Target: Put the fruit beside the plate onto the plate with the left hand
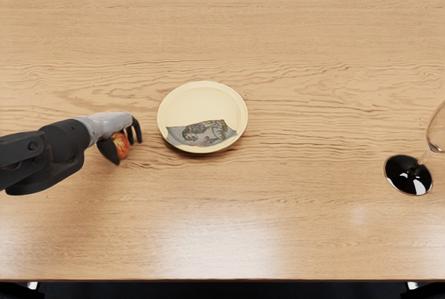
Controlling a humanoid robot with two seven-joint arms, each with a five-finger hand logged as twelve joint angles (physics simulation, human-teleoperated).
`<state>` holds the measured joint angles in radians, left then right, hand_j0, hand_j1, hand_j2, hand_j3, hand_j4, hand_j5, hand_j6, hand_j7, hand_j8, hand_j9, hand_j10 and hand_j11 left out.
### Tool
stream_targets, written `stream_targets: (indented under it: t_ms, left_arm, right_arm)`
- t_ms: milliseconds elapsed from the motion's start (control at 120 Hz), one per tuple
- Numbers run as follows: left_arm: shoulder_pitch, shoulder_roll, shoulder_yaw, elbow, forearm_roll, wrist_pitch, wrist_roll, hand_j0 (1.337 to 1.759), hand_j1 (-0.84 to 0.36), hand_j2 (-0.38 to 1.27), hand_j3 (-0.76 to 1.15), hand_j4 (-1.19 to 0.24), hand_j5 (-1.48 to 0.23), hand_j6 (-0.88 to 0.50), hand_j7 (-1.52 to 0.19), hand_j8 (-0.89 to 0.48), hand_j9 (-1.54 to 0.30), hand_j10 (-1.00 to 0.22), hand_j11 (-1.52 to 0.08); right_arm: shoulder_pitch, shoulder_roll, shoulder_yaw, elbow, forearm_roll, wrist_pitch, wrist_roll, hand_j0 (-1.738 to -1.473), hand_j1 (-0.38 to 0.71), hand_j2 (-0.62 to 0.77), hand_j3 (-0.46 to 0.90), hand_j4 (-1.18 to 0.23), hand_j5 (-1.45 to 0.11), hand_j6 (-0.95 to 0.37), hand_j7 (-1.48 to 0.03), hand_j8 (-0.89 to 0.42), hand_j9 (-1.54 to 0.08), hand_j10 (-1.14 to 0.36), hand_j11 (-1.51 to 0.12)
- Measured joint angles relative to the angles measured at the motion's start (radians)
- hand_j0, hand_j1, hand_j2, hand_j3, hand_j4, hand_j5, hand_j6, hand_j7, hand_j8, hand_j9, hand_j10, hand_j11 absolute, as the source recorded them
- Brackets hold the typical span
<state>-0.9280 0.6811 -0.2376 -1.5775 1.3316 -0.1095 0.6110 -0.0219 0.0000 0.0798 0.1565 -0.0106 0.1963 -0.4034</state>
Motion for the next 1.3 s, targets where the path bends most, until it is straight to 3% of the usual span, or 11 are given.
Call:
stream_targets:
  t_ms: [100, 175, 400, 667, 783, 917, 1300]
  left_arm:
    - [0.01, -0.008, -0.001, 0.0, 0.007, 0.0, 0.0, 1.653, -0.26, 0.1, 0.0, -0.62, -0.75, -0.56, -0.76, -0.43, -0.78, -0.5, -0.79]
    - [0.011, -0.009, 0.0, 0.001, 0.004, -0.001, 0.0, 1.652, -0.27, 0.2, 0.0, -0.66, -0.81, -0.58, -0.82, -0.45, -0.84, -0.53, -0.85]
    - [-0.002, -0.026, -0.007, 0.001, -0.007, -0.004, 0.0, 1.648, -0.32, 0.25, 0.0, -0.78, -1.02, -0.47, -1.03, -0.33, -1.03, -0.45, -1.05]
    - [-0.199, -0.038, -0.015, 0.003, -0.082, -0.027, -0.001, 1.644, -0.37, 0.31, 0.0, -0.8, -1.12, -0.39, -1.11, -0.26, -1.11, -0.4, -1.13]
    - [-0.252, -0.138, -0.017, 0.021, -0.107, -0.038, 0.0, 1.643, -0.4, 0.37, 0.0, -0.8, -1.12, -0.38, -1.12, -0.25, -1.11, -0.39, -1.13]
    - [-0.253, -0.254, -0.043, 0.062, -0.115, -0.04, 0.0, 1.644, -0.43, 0.41, 0.0, -0.79, -1.14, -0.36, -1.13, -0.23, -1.12, -0.37, -1.13]
    - [-0.196, -0.291, -0.039, 0.147, -0.101, 0.014, -0.001, 1.645, -0.39, 0.35, 0.0, -0.8, -1.1, -0.38, -1.12, -0.25, -1.12, -0.4, -1.12]
  right_arm:
    - [0.0, 0.0, 0.0, 0.0, 0.0, 0.0, 0.0, -1.658, -0.35, 0.0, 0.0, 0.0, 0.0, 0.0, 0.0, 0.0, 0.0, 0.0, 0.0]
    - [0.0, 0.0, 0.0, 0.0, 0.0, 0.0, 0.0, -1.658, -0.35, 0.0, 0.0, 0.0, 0.0, 0.0, 0.0, 0.0, 0.0, 0.0, 0.0]
    - [0.0, 0.0, 0.0, 0.0, 0.001, 0.0, 0.0, -1.658, -0.35, 0.0, 0.0, 0.0, 0.0, 0.0, 0.0, 0.0, 0.0, 0.0, 0.0]
    - [-0.016, 0.0, -0.001, 0.0, 0.003, 0.0, 0.0, -1.658, -0.35, 0.0, 0.0, 0.0, 0.0, 0.0, 0.0, 0.0, 0.0, 0.0, 0.0]
    - [-0.017, 0.0, -0.001, 0.0, 0.003, 0.0, 0.0, -1.658, -0.35, 0.0, 0.0, 0.0, 0.0, 0.0, 0.0, 0.0, 0.0, 0.0, 0.0]
    - [-0.018, 0.0, -0.001, 0.0, 0.003, 0.0, 0.0, -1.658, -0.35, 0.0, 0.0, 0.0, 0.0, 0.0, 0.0, 0.0, 0.0, 0.0, 0.0]
    - [-0.018, 0.0, -0.001, 0.0, 0.003, 0.0, 0.0, -1.658, -0.35, 0.0, 0.0, 0.0, 0.0, 0.0, 0.0, 0.0, 0.0, 0.0, 0.0]
